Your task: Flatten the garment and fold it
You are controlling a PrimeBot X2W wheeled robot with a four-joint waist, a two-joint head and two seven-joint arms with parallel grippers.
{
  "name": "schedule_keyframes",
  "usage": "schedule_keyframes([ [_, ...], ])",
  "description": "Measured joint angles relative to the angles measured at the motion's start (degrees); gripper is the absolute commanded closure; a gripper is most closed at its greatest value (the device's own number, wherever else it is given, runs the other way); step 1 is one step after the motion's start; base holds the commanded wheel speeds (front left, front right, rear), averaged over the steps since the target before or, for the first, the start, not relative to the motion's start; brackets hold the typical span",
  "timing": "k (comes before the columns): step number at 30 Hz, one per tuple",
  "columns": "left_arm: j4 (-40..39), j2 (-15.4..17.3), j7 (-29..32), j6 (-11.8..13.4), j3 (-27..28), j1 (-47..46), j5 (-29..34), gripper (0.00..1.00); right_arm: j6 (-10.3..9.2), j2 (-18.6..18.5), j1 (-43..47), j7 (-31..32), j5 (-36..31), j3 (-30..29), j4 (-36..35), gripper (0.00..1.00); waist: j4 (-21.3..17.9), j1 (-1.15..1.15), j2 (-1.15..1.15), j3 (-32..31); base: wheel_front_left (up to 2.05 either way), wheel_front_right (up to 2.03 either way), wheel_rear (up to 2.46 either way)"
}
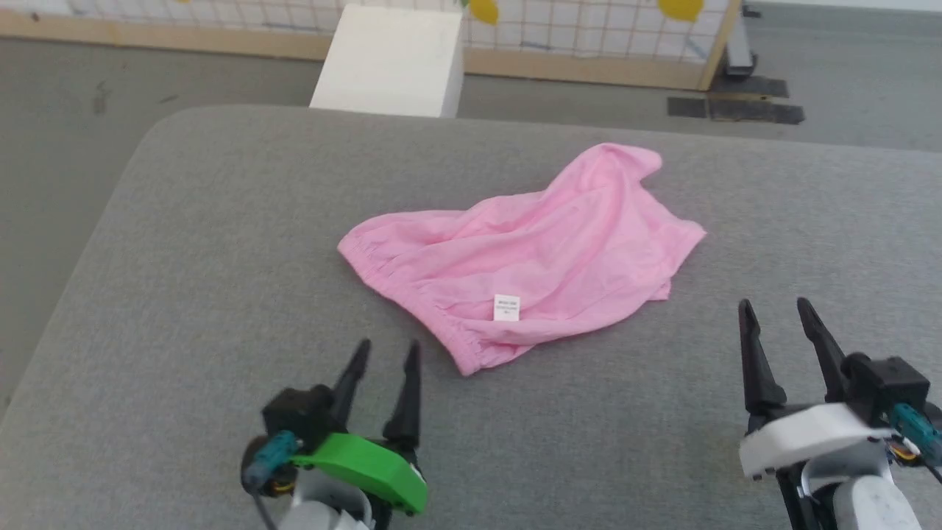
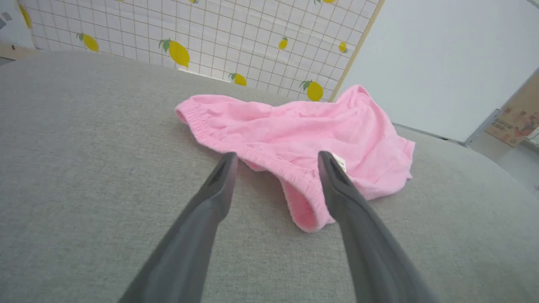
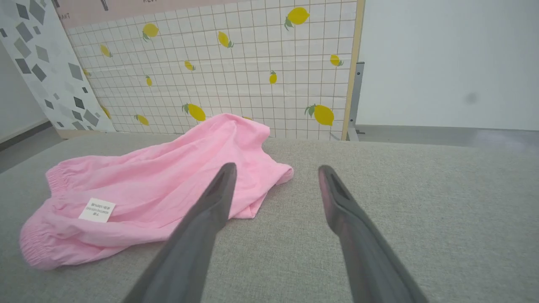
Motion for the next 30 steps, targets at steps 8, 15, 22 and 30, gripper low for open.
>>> schedule_keyframes([
  [8,8.16,-0.19,5.73,1.35,-5.46,-3.03,-1.08,0.0,0.0,-0.01,3.67,-0.05,0.99,0.9,-4.32,0.0,-3.91,0.0,0.0,-1.9,0.0,0.0,0.0],
  [15,14.5,-0.2,14.38,3.69,-8.24,-8.35,-2.6,0.0,0.0,0.0,4.26,0.19,1.69,1.32,-5.93,0.0,-6.37,0.0,0.0,-1.74,0.0,0.0,0.0],
  [22,18.42,-0.2,18.02,5.02,-8.62,-11.65,-3.79,0.0,0.0,0.01,4.26,0.16,2.34,2.03,-5.94,0.0,-8.1,0.0,0.0,-0.6,0.0,0.0,0.0],
  [30,18.95,-0.2,15.6,4.03,-8.67,-12.76,-4.3,1.0,0.0,0.02,4.25,0.09,2.87,2.11,-5.49,0.0,-8.63,0.0,0.0,0.25,0.0,0.0,0.0],
])
